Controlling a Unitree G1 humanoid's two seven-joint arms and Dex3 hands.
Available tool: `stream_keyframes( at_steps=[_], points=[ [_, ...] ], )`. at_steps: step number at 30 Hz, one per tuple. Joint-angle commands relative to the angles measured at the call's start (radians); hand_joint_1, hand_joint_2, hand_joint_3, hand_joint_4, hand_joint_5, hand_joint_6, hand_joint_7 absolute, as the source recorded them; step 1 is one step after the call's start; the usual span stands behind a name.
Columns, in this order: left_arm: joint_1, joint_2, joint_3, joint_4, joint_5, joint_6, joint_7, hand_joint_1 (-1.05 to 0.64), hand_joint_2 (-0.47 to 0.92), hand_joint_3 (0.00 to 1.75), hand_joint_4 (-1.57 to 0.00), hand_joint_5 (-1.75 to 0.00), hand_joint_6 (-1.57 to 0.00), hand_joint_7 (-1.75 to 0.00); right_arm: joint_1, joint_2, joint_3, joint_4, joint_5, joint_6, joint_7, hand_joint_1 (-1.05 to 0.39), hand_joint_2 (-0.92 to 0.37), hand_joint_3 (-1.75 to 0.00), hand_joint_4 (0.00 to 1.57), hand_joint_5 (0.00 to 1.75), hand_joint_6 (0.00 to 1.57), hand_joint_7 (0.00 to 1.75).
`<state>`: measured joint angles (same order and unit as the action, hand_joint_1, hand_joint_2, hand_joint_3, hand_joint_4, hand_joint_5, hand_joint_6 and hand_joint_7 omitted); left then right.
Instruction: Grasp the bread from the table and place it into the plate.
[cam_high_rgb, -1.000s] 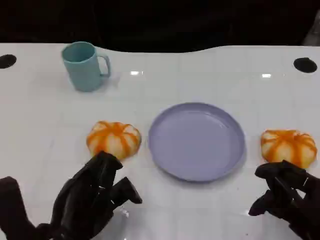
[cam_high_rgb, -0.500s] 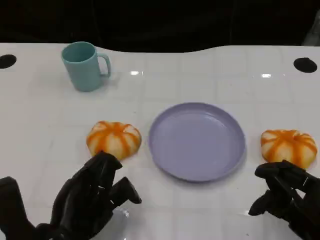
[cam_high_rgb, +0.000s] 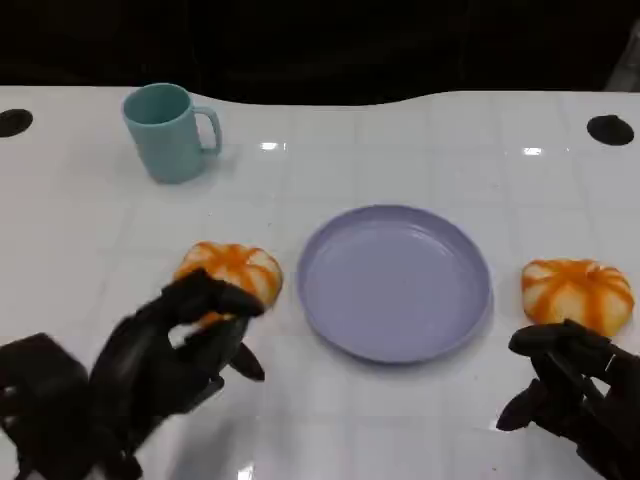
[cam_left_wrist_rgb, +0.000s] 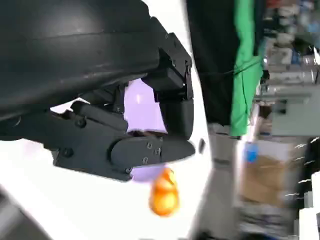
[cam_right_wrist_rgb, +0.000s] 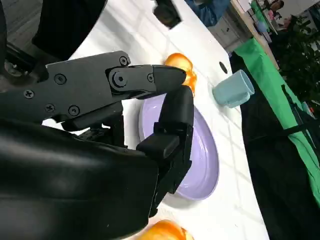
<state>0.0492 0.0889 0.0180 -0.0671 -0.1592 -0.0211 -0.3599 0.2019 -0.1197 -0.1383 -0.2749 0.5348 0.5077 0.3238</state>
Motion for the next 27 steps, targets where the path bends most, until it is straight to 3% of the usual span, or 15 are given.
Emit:
stream_keyframes(
  at_steps=[1,5,9,17,19,27],
  points=[
    [-0.073,0.122,-0.043,0.010,0.251,-0.153,0.069,-0.49,0.92,0.19,-0.40,-0.91,-0.54,-0.35,-0.010,-0.009,-0.006,0.009,0.004,-0.007,0.009,-0.46,-0.92,-0.26,0.60,1.45,0.54,1.12],
    [-0.130,0.202,-0.079,0.025,0.451,-0.229,0.136,-0.51,0.92,0.09,-0.27,-0.76,-0.50,-0.20,-0.011,-0.004,-0.003,0.007,-0.004,-0.007,-0.003,-0.46,-0.92,-0.27,0.61,1.45,0.55,1.13],
    [-0.191,0.282,-0.116,0.039,0.628,-0.239,0.171,-0.44,0.84,0.00,-0.20,-0.43,-0.43,-0.03,-0.011,0.004,-0.001,0.005,-0.002,-0.011,-0.005,-0.46,-0.92,-0.26,0.61,1.45,0.56,1.12],
    [-0.297,0.381,-0.208,0.036,0.829,-0.142,0.078,-0.24,0.76,0.00,-0.01,-0.25,-0.23,0.00,-0.012,0.000,-0.001,0.015,0.001,-0.019,0.010,-0.45,-0.92,-0.28,0.60,1.46,0.55,1.13],
    [-0.324,0.391,-0.237,0.043,0.878,-0.117,0.064,-0.20,0.76,0.00,0.00,-0.17,-0.19,-0.01,-0.009,0.001,0.002,0.009,-0.005,-0.020,0.003,-0.45,-0.92,-0.29,0.60,1.45,0.55,1.14],
    [-0.435,0.347,-0.331,0.200,0.950,-0.045,0.069,-0.11,0.75,0.00,-0.01,-0.14,-0.19,-0.01,-0.006,-0.003,0.005,0.001,-0.007,-0.020,0.003,-0.46,-0.92,-0.28,0.60,1.46,0.55,1.15]
  ],
)
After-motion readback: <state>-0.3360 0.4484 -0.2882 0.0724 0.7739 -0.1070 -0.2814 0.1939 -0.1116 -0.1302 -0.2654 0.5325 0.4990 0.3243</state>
